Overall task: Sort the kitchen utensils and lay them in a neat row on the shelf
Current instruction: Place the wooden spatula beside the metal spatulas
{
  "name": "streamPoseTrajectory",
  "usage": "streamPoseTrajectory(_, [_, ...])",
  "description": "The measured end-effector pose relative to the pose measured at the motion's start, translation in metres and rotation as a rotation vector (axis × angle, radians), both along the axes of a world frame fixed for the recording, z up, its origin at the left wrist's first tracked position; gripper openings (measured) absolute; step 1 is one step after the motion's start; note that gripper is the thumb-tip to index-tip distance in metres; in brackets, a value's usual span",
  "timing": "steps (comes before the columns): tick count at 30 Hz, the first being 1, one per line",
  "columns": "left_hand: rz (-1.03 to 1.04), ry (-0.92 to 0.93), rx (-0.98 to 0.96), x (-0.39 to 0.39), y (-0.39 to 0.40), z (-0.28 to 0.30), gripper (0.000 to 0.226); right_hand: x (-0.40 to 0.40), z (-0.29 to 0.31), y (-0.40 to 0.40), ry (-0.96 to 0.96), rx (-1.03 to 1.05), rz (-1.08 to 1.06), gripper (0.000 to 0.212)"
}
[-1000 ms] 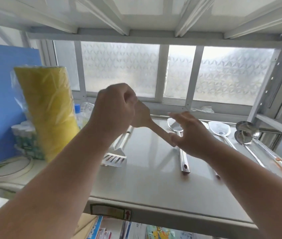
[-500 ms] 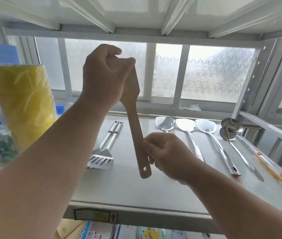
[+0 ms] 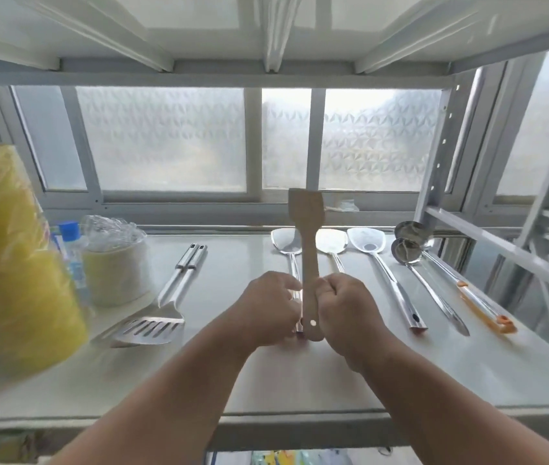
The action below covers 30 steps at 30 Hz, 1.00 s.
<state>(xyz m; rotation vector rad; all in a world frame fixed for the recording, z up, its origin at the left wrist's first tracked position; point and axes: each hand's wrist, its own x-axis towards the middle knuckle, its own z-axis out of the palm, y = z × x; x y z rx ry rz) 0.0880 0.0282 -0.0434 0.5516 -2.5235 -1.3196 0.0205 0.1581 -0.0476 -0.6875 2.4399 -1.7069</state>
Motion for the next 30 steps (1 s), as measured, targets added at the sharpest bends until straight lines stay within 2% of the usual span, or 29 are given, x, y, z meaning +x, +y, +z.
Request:
streamPoseTrajectory(3, [0.135,0.126,0.082,0.000,-0.010,0.005,0.025,0.004,0.001,-0.005,-0.052,0.011,0.065,0.033])
streamPoseTrajectory(5, [0.173,0.189,0.225,0.004,-0.020,0.011,0.023,0.008,0.005,-0.015,-0.053,0.054,0.091,0.035])
streamPoseTrajectory(7, [0.158,0.198,0.363,0.011,-0.030,0.014,0.012,0.014,0.012,-0.025,-0.051,0.090,0.116,0.035])
streamPoseTrajectory(9, [0.206,0.187,0.368,0.015,-0.040,0.012,0.011,0.019,0.017,-0.034,0.000,0.140,0.144,0.030])
streamPoseTrajectory(11, [0.267,0.165,0.324,0.019,-0.048,0.008,0.010,0.027,0.021,-0.039,0.088,0.207,0.167,0.022])
streamPoseTrajectory(13, [0.290,0.109,0.277,0.020,-0.056,0.000,0.006,0.038,0.021,-0.040,0.173,0.269,0.211,0.027])
streamPoseTrajectory(15, [0.261,-0.006,0.144,0.025,-0.059,-0.004,0.008,0.050,0.019,-0.040,0.286,0.356,0.275,0.023])
streamPoseTrajectory(16, [0.242,-0.064,0.089,0.027,-0.060,-0.006,0.017,0.057,0.017,-0.040,0.355,0.415,0.301,0.018])
streamPoseTrajectory(19, [0.248,-0.109,-0.036,0.029,-0.059,-0.005,0.017,0.069,0.007,-0.041,0.510,0.554,0.334,0.018])
streamPoseTrajectory(20, [0.271,-0.115,-0.108,0.030,-0.057,-0.002,0.020,0.071,0.003,-0.041,0.529,0.587,0.335,0.017])
streamPoseTrajectory(21, [0.278,-0.116,-0.174,0.031,-0.057,-0.002,0.011,0.071,0.000,-0.041,0.545,0.618,0.339,0.017])
streamPoseTrajectory(23, [0.250,-0.118,-0.251,0.031,-0.060,-0.003,0.023,0.072,-0.005,-0.040,0.578,0.644,0.345,0.020])
streamPoseTrajectory(27, [0.193,-0.116,-0.301,0.030,-0.062,-0.004,0.017,0.069,-0.014,-0.040,0.646,0.615,0.351,0.035])
streamPoseTrajectory(30, [0.167,-0.121,-0.318,0.025,-0.063,-0.004,0.016,0.067,-0.017,-0.041,0.636,0.605,0.344,0.032])
